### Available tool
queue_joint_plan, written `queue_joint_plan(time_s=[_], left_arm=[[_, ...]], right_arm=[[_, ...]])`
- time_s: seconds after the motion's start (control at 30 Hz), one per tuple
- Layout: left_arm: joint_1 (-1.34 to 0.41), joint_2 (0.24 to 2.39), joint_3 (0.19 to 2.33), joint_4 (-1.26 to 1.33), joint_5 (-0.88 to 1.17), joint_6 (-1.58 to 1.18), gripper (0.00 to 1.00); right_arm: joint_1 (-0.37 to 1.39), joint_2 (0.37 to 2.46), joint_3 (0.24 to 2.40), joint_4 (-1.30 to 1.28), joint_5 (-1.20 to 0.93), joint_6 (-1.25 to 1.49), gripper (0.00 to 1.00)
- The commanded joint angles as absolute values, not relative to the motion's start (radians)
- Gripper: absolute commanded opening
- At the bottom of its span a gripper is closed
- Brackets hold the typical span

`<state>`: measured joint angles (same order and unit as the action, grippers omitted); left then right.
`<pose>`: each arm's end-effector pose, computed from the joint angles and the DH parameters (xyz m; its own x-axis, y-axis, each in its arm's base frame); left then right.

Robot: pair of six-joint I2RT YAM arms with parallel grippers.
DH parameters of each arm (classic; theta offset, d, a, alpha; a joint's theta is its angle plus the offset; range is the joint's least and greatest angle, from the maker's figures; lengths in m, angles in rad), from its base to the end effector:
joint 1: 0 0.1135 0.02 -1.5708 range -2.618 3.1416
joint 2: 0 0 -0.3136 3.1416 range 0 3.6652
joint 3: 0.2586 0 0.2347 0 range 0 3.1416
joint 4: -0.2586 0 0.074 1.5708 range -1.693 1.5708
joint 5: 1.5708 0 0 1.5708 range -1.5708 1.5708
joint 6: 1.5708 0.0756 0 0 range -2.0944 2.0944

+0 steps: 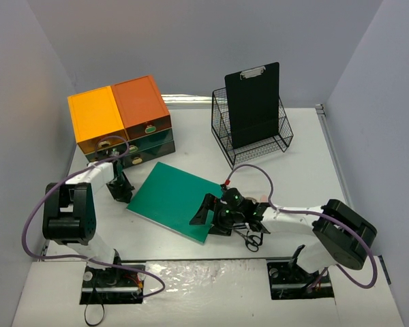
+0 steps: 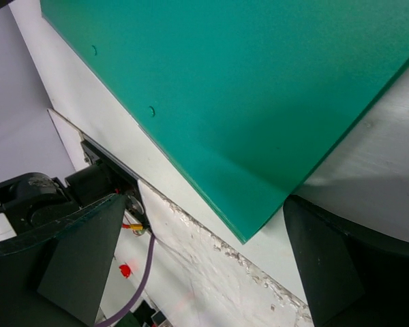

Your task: Organize the desk

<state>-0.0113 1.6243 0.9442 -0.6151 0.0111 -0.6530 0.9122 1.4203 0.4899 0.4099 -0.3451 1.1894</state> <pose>0.2916 -0.0041 0.1867 -0.7730 -0.5988 -0.2096 -0.5732 0.8008 -0.1738 0.1527 0.2391 0.2053 -0.9707 0.1727 -0.1668 -0.0614 0.4930 0.8679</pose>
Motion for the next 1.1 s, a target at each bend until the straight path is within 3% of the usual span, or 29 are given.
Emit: queue_joint_plan(time_s=[0.0, 0.57, 0.8, 1.07], left_arm=[[-0.008, 1.642, 0.903, -0.592, 0.107, -0.633, 0.00], [-0.009, 1.612, 0.870, -0.580, 0.202, -0.644, 0.00], [-0.009, 1.597, 0.872, -0.584, 0.232, -0.657, 0.00], [-0.009, 1.581, 0.879, -0.596, 0.236, -0.657, 0.00]], right_arm=[[0.924, 1.430, 0.515, 0.517, -0.359, 1.227, 1.00], [0.960, 1.477, 0.462, 0.658, -0.360, 1.328, 0.99], [0.969, 1.457, 0.368, 0.779, -0.329, 1.446, 0.93], [0.973, 1.290, 0.374, 0.607, -0.202, 1.457, 0.82]])
